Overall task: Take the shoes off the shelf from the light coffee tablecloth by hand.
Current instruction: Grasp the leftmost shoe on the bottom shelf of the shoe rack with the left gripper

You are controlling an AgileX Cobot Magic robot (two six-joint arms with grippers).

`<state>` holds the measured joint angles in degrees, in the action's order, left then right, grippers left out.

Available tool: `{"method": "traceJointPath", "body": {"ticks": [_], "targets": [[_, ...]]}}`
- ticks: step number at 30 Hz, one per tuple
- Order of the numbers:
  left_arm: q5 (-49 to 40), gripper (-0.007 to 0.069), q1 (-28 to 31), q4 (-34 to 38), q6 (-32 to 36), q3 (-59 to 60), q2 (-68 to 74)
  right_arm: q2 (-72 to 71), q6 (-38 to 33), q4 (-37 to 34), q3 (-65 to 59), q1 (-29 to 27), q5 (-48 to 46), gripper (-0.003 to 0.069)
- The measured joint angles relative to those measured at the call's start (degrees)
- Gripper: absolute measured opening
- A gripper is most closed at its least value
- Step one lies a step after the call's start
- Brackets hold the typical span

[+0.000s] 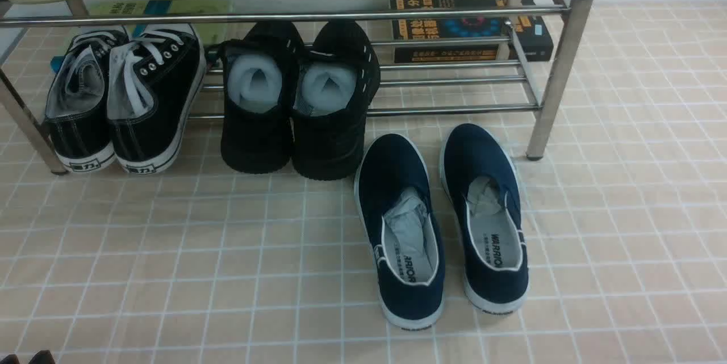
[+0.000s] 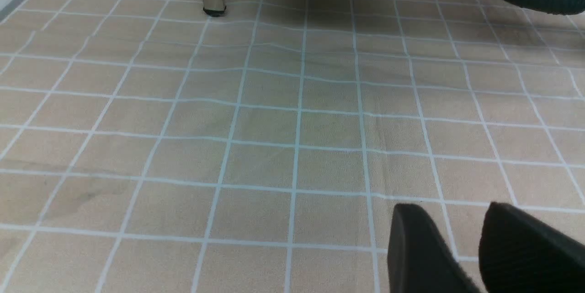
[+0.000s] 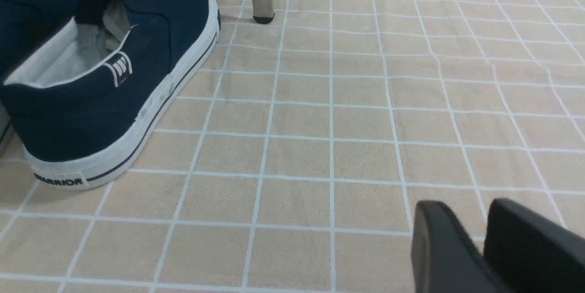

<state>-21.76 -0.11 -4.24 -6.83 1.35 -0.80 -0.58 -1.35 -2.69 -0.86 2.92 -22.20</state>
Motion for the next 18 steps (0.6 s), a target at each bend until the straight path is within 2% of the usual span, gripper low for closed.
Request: {"method": "traceJointPath", "body": {"ticks": [7, 9, 13, 16, 18], "targets": [[0.0, 0.0239, 0.0, 1.2, -1.3, 0.0, 0.0, 0.0, 0.0, 0.0, 0.0, 0.0, 0.0, 0.019], [0.6, 0.0239, 0.0, 6.0, -5.4, 0.1, 0.0, 0.0, 0.0, 0.0, 0.0, 0.0, 0.0, 0.0192], [2.2, 0.0239, 0.0, 21.3, -17.7, 0.2, 0.0, 0.0, 0.0, 0.0, 0.0, 0.0, 0.0, 0.0198], [3.6, 0.0239, 0.0, 27.9, -24.1, 0.2, 0.0, 0.0, 0.0, 0.0, 0.0, 0.0, 0.0, 0.0203], [4.2, 0.0239, 0.0, 30.2, -26.0, 0.2, 0.0, 0.0, 0.0, 0.0, 0.0, 0.0, 0.0, 0.0204]]}}
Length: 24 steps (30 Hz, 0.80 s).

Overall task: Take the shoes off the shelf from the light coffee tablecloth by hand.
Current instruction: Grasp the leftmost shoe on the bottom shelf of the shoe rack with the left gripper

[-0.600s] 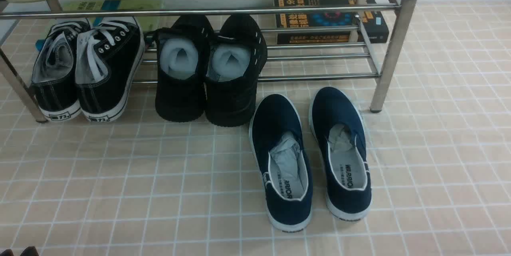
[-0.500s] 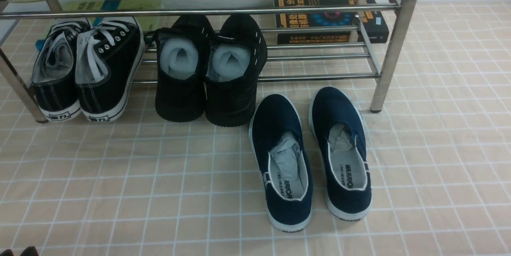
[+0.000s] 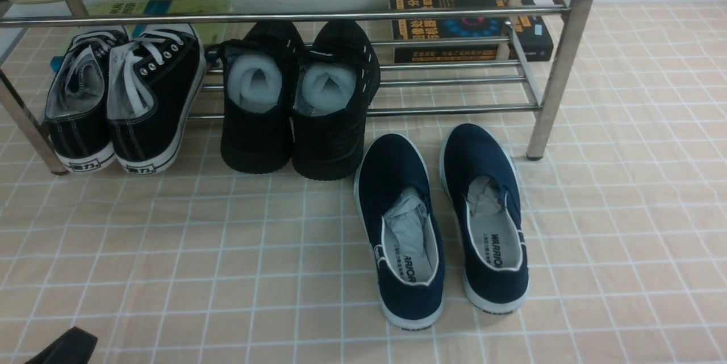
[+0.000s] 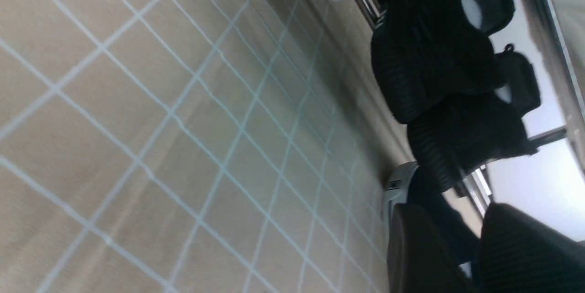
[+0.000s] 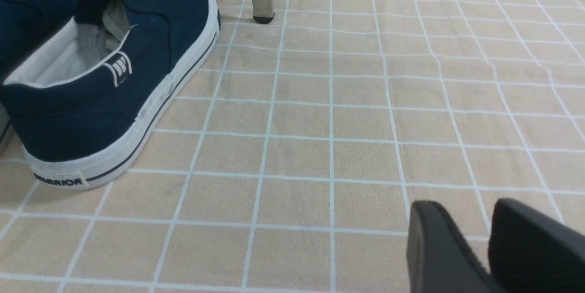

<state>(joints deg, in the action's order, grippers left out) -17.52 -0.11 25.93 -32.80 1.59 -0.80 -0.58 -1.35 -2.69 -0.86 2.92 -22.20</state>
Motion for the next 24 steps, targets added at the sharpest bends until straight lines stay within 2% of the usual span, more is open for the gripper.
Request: {"method": "traceJointPath", "body": {"ticks": [9, 12, 13, 14, 16, 17, 18, 19, 21, 24], "targets": [[5.0, 0.0216, 0.0, 1.8, -1.2, 0.0, 0.0, 0.0, 0.0, 0.0, 0.0, 0.0, 0.0, 0.021], [2.9, 0.0142, 0.0, 0.2, -1.2, -1.1, 0.0, 0.0, 0.0, 0.0, 0.0, 0.0, 0.0, 0.0213], [1.5, 0.0089, 0.0, -1.5, -1.2, -2.8, 0.0, 0.0, 0.0, 0.0, 0.0, 0.0, 0.0, 0.0216], [0.9, 0.008, 0.0, -1.8, -1.2, -3.1, 0.0, 0.0, 0.0, 0.0, 0.0, 0.0, 0.0, 0.0216], [-3.3, 0.0013, 0.0, -7.8, -1.2, -9.4, 2.9, 0.0, 0.0, 0.0, 0.0, 0.0, 0.0, 0.0221], [-3.7, 0.0013, 0.0, -7.8, -1.2, -9.4, 3.4, 0.0, 0.0, 0.0, 0.0, 0.0, 0.0, 0.0221], [-8.2, 0.0001, 0.0, -11.9, -1.2, -14.1, 7.5, 0.0, 0.0, 0.0, 0.0, 0.0, 0.0, 0.0221], [-8.2, 0.0001, 0.0, -12.3, -1.2, -14.6, 8.1, 0.0, 0.0, 0.0, 0.0, 0.0, 0.0, 0.0221], [-17.4, 0.0001, 0.0, -17.5, -1.1, -21.3, 18.0, 0.0, 0.0, 0.0, 0.0, 0.0, 0.0, 0.0225], [-25.8, 0.0001, 0.0, -22.1, 0.9, -27.4, 28.2, 0.0, 0.0, 0.0, 0.0, 0.0, 0.0, 0.0227]]}}
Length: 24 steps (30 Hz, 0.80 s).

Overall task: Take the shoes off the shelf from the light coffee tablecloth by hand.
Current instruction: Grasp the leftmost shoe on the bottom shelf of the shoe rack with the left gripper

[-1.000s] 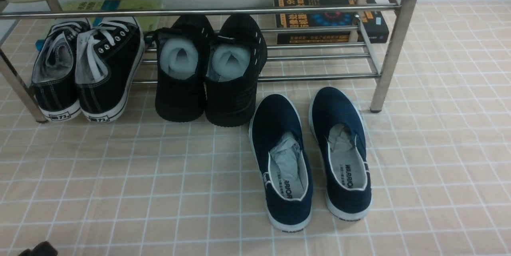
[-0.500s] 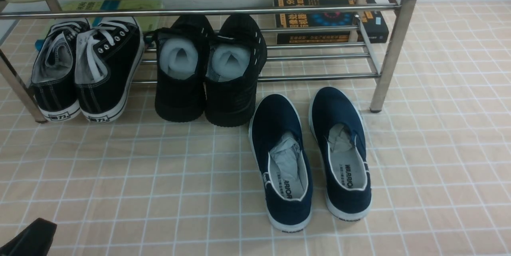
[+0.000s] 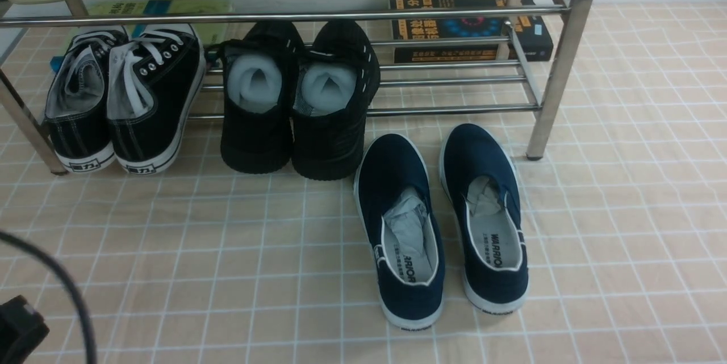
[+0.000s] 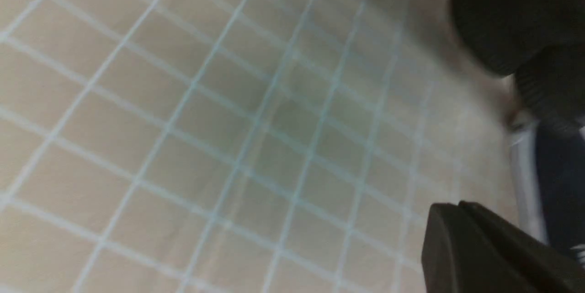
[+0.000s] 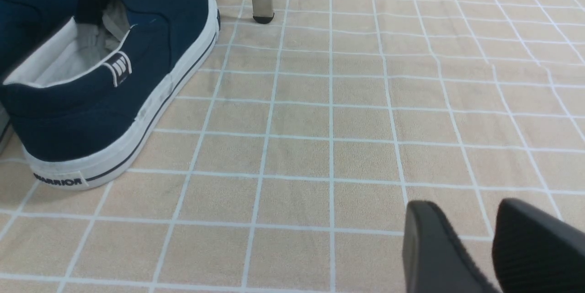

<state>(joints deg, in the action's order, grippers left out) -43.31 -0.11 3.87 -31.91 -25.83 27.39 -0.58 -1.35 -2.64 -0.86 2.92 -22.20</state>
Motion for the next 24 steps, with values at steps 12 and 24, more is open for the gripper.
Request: {"method": "traceJointPath", "body": {"ticks": [12, 24], "targets": [[-15.9, 0.0003, 5.6, -22.3, 4.5, -30.2, 39.2, 0.0, 0.0, 0.0, 0.0, 0.0, 0.0, 0.023], [-17.3, 0.0013, 17.4, -2.7, 18.6, -52.3, 56.4, 0.0, 0.0, 0.0, 0.0, -0.1, 0.0, 0.0235]]}}
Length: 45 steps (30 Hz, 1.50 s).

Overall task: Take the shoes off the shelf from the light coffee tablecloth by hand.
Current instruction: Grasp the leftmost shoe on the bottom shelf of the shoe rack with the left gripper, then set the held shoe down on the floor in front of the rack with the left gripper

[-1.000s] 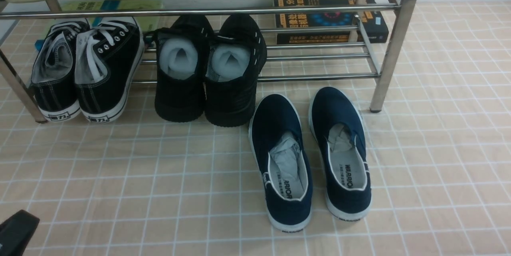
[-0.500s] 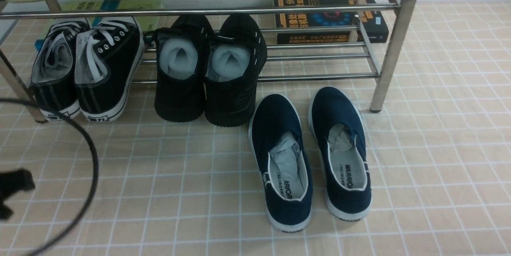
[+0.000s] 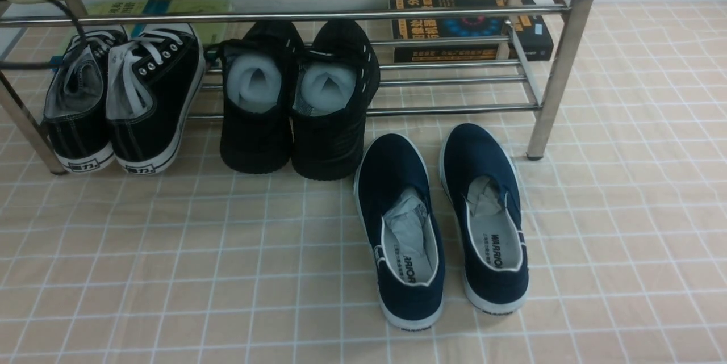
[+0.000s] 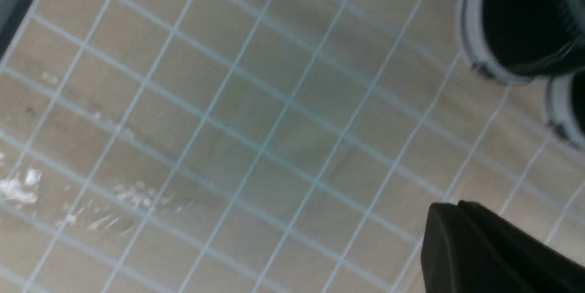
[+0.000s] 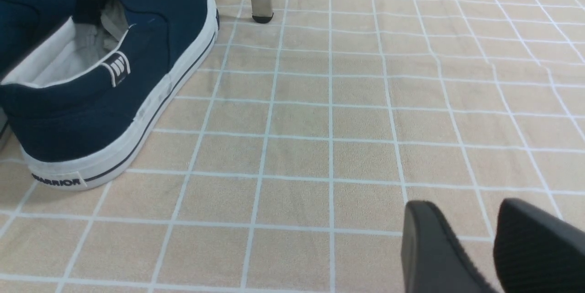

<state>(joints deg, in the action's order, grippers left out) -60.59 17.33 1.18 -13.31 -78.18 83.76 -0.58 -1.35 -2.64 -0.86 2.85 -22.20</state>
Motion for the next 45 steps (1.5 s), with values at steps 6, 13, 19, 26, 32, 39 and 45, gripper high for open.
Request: {"method": "traceJointPath", "body": {"ticks": [6, 13, 19, 26, 32, 39, 45], "targets": [[9.2, 0.0085, -2.4, 3.8, -1.3, -0.8, 1.8, 0.0, 0.0, 0.0, 0.0, 0.0, 0.0, 0.0237], [19.7, 0.0288, -7.6, 2.4, -1.4, -0.8, 8.6, 0.0, 0.0, 0.0, 0.0, 0.0, 0.0, 0.0239], [25.9, 0.0386, -7.9, 0.0, -1.4, -0.8, 13.7, 0.0, 0.0, 0.0, 0.0, 0.0, 0.0, 0.0238], [26.9, 0.039, -8.0, -2.6, -1.4, -0.8, 17.6, 0.0, 0.0, 0.0, 0.0, 0.0, 0.0, 0.0238], [29.9, 0.0356, -8.0, -6.8, -3.3, -0.8, 20.5, 0.0, 0.0, 0.0, 0.0, 0.0, 0.0, 0.0238], [26.9, 0.0038, -8.0, -8.2, -5.4, -0.8, 20.4, 0.0, 0.0, 0.0, 0.0, 0.0, 0.0, 0.0238], [14.7, 0.0011, -8.0, -9.1, -5.4, -0.6, 12.9, 0.0, 0.0, 0.0, 0.0, 0.0, 0.0, 0.0239]]}}
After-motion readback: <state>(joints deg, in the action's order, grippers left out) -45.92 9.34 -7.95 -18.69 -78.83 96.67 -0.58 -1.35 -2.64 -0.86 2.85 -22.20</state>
